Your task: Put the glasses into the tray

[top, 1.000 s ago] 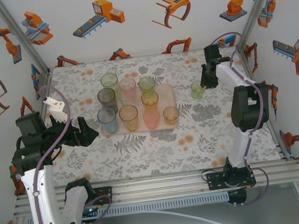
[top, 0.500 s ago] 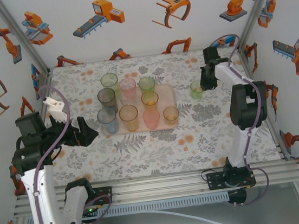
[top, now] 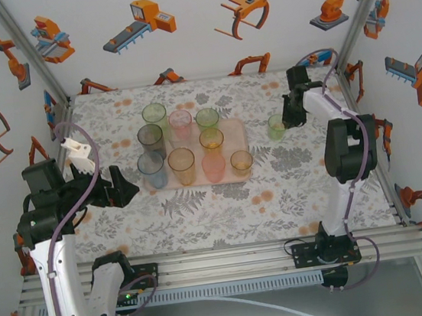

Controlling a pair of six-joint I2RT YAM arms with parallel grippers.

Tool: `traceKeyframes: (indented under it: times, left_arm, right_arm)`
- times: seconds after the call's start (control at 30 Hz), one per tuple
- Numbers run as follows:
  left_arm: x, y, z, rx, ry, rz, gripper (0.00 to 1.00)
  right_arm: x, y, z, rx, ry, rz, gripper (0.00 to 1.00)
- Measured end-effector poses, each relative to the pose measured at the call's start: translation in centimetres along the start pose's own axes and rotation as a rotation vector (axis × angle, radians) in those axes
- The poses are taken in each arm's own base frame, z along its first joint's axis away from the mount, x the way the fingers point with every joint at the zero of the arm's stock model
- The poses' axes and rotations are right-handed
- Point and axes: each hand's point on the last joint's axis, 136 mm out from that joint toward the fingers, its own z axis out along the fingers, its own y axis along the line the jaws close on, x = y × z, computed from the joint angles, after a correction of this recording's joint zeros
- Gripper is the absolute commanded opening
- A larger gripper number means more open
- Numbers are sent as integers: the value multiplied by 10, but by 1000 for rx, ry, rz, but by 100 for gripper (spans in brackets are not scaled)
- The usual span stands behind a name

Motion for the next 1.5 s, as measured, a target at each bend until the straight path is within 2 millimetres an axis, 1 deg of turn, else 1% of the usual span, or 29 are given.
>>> traceKeyframes:
  times: [0.8,0.93,1.23,1.5]
  left_arm:
    - [1,-1,-1,-1,-3,2,97]
    - [1,-1,-1,-2,-4,2,97]
    - [1,-1,-2,-3,-8,4,97]
    - [1,-1,-3,-5,-11,0,97]
  right_arm:
    - [-2,0,-5,1,1,-27,4]
    - [0,0,-9,1,5,-30,4]
    - [-9,2,-27,-10,-38,-32,4]
    - [-7,5,-33,-12,-35,-39,4]
